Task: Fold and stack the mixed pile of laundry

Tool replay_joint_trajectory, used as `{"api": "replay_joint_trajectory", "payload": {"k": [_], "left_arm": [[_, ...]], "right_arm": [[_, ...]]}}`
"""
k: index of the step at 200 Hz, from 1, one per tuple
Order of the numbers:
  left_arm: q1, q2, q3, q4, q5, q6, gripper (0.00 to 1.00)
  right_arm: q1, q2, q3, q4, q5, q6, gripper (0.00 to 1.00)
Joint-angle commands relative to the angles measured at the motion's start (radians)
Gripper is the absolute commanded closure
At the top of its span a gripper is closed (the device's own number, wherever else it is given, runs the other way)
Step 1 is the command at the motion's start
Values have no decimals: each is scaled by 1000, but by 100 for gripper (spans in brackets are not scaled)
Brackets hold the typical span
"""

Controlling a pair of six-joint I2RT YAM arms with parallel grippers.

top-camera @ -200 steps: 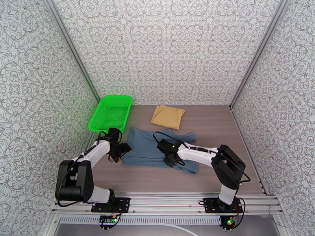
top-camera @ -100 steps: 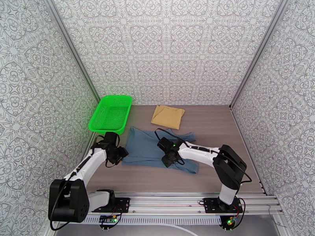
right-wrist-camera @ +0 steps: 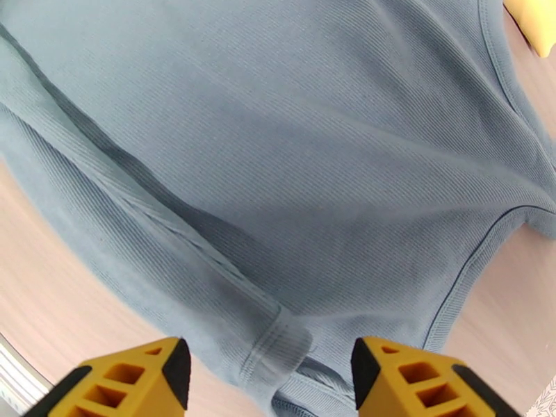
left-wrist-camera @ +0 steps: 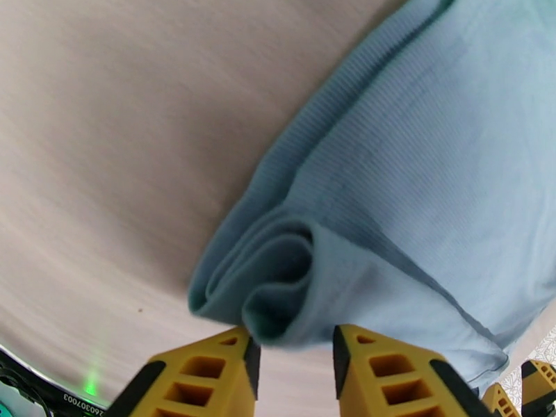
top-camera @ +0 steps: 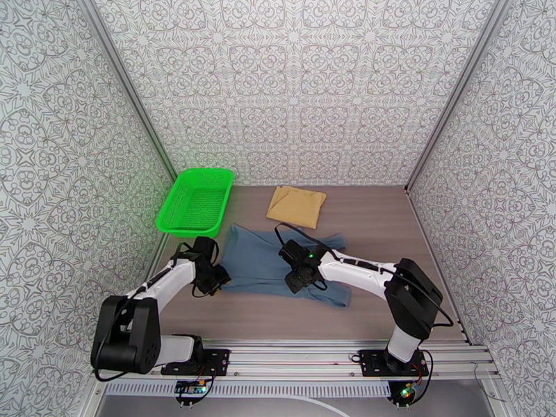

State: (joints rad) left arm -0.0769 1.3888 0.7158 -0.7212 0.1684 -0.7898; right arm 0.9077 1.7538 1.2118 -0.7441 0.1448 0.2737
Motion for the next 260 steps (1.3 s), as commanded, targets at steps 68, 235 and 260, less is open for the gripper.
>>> {"api": "replay_joint_trajectory", "payload": {"k": [68,235,260], "left_arm": [[-11,44,40,37,-15,3,89],[17,171,213,55,28,15,68],[21,186,235,61,31,15,66]], "right_arm": [[-11,-36,-4,2,-15,27,35],[-17,-20,-18,17,-19,27,34],[-19,-13,-20,23,-27,33,34]]}}
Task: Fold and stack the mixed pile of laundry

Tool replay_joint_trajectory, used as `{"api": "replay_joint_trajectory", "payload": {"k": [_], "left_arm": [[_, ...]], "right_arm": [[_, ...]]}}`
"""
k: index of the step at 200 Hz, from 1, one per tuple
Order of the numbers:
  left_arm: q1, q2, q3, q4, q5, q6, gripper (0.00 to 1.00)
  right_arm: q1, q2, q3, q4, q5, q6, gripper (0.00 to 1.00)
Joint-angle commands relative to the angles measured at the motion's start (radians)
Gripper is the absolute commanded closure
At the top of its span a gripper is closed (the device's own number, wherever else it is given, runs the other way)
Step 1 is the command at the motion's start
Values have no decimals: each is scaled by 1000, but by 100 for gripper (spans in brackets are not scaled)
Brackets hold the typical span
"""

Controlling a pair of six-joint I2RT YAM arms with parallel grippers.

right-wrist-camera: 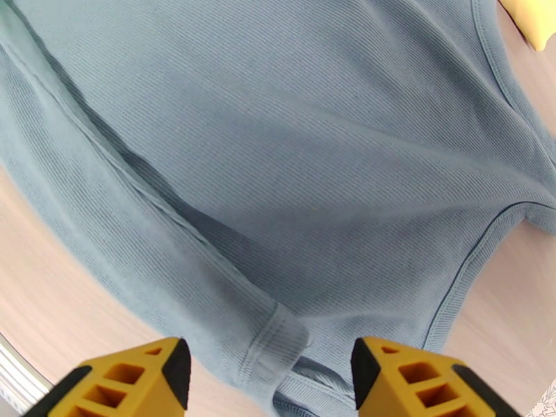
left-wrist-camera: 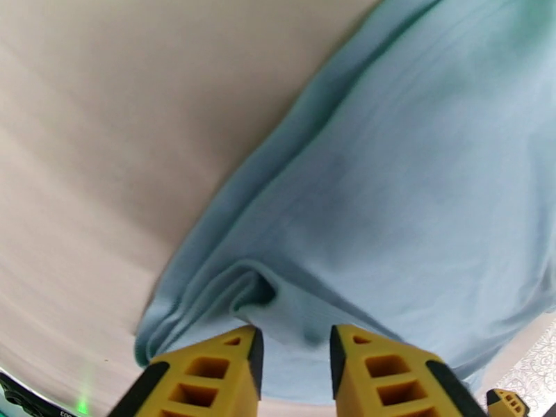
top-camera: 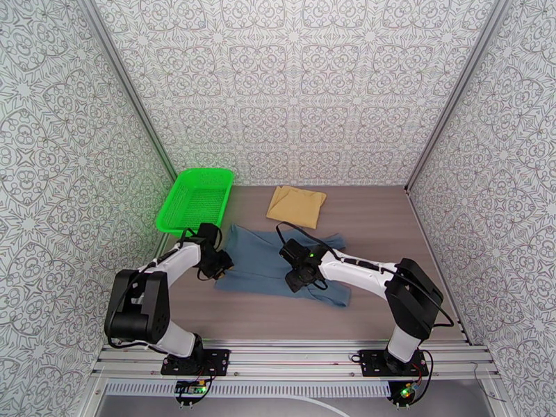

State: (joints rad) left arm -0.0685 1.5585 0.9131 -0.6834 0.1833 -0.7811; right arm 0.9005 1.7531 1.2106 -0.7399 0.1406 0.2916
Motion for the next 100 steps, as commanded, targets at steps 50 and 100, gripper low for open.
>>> {"api": "replay_joint_trajectory", "payload": {"k": [50,100], "left_arm": [[15,62,41,77,37,3,65],[12,41,32,159,1,35,64]], "right_arm": [[-12,-13,-14,14,-24,20,34],[-20,-40,-20,-8,-9,38,34]]}}
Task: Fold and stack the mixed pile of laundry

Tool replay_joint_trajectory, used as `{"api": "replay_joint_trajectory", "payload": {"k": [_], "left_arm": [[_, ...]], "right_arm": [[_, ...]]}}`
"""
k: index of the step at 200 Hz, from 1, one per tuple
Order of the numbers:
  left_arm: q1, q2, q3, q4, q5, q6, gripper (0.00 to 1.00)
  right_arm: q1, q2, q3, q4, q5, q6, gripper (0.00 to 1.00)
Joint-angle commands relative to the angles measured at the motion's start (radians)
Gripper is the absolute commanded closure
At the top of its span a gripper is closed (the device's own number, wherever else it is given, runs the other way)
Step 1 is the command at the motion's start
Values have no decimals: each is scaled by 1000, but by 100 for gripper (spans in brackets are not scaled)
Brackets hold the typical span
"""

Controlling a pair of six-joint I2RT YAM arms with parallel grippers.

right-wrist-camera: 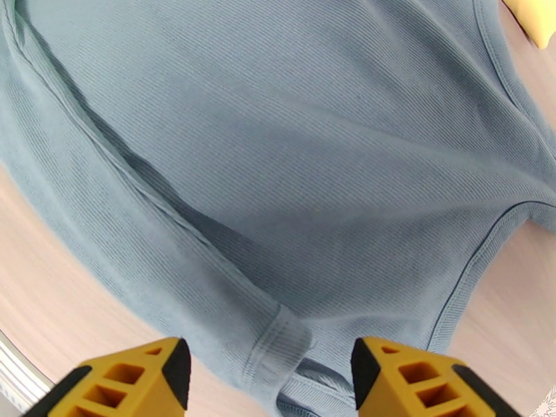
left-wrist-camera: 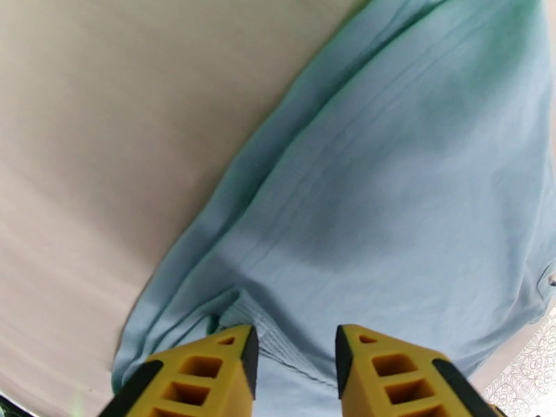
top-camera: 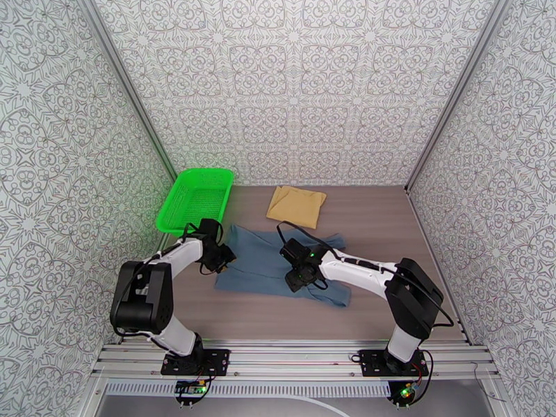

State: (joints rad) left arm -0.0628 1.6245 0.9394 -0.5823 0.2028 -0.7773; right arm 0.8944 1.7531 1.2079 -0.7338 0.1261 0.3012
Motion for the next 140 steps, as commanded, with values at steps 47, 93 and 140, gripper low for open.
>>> {"api": "replay_joint_trajectory", "payload": {"k": [47,93,140], "left_arm": [[-100,-252,9,-48,-178,92,49],[-150,-300,-66,-74,-171,79,46],[-167,-349,-96,-114,-164,67,47]], "right_arm": [[-23,-55,-87,30,-44,115,37],[-90,38,-123,94,-56,195,42],[-136,103,-155,64,6,233,44]]}}
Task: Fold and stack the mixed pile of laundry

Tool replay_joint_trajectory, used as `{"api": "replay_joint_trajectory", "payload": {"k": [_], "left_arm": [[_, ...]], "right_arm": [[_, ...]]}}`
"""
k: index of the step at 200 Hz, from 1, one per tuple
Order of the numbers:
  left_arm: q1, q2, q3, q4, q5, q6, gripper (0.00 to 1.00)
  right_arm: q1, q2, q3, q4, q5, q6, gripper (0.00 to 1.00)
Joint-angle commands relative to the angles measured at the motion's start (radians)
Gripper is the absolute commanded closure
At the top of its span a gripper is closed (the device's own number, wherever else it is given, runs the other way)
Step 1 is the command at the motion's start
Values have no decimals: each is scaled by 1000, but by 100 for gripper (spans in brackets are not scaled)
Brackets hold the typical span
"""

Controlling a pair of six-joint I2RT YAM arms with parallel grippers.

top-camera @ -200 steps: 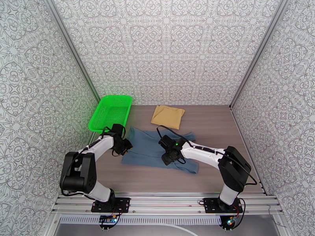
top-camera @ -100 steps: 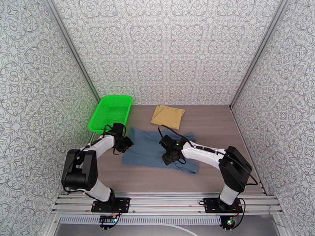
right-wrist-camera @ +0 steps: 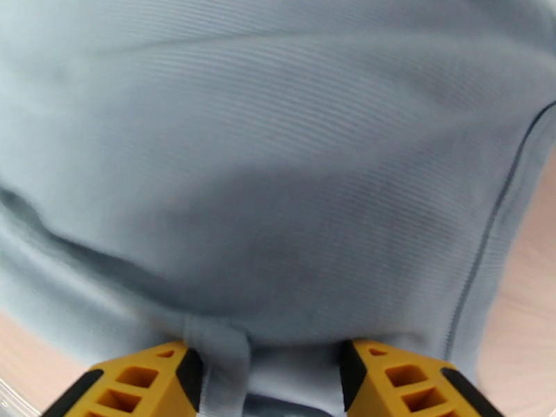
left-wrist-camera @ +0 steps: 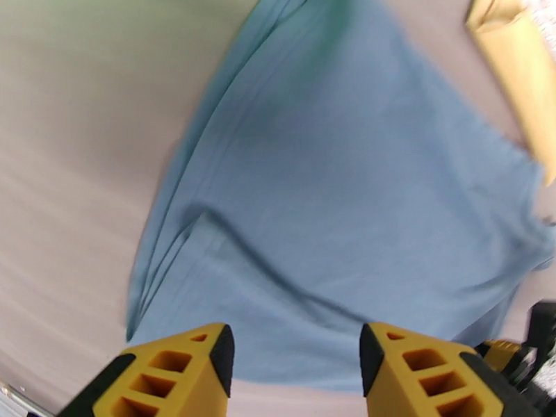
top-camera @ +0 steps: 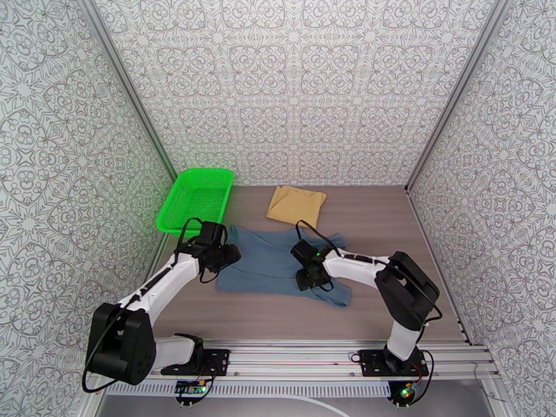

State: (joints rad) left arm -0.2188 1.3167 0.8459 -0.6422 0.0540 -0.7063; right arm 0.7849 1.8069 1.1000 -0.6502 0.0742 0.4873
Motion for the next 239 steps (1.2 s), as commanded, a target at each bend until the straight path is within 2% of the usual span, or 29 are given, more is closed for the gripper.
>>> {"api": "replay_joint_trajectory", "payload": {"k": [1,78,144,171,183,192,216,239], "left_arm": [[-11,-42,-2,-55,-16,-4,47],[-19,-133,-29,-181,-14,-14,47],[-31,-144,-40,-167,8,-26,47],[-27,-68,58,-138,19,21,42],[-19,-7,130,-127,28,48,33],[-11,47,188,-120,35,69,31],[2,211,365,-120,66,114,30],[1,362,523,-138,98,145,30]], "right_arm": [[-27,49,-50,-21,60,48,44],[-46,-74,-178,-126,124,74,44],[-46,-153,-201,-203,151,62,43],[-46,-207,-163,-230,132,39,38],[-46,-238,-127,-254,125,18,34],[-46,-261,-94,-272,119,-3,32],[-51,-310,-1,-321,107,-69,24],[-84,-313,100,-338,95,-160,23]]}}
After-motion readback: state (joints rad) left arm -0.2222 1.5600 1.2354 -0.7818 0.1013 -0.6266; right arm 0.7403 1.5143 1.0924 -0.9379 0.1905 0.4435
